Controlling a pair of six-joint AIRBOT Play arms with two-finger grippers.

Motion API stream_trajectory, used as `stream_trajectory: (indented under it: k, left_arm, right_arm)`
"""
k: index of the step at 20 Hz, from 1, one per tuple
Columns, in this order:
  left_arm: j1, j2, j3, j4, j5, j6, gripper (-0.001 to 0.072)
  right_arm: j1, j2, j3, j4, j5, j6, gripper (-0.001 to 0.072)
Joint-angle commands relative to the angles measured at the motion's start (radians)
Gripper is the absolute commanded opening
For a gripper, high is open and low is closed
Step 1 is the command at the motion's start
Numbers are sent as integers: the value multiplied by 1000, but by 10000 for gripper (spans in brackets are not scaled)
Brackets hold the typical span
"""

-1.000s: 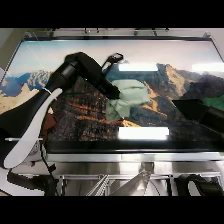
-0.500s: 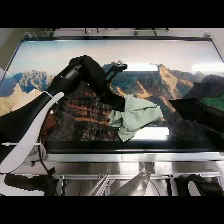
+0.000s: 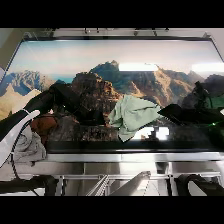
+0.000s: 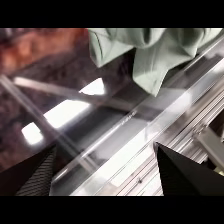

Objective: Fold the shirts.

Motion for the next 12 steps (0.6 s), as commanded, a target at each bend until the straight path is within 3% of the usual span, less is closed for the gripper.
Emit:
stream_trajectory:
  k: [1,2,3,6,12]
  left_arm:
    - [57,-61,-27,-116,3,79,664]
    - [76,-81,-6,-116,42,87,664]
    - [93,-98,14,-116,72,95,664]
    - [131,-113,43,-115,77,96,664]
    - [143,-113,50,-113,60,103,664]
  right_arm:
    - [-90,-150,0,-11,-58,-24,441]
    - [-154,-169,0,-11,-43,-41,453]
    - [-229,-196,0,-2,-15,-69,546]
    - [-359,-317,0,111,46,-180,493]
    - [-283,-528,0,307,-2,-247,494]
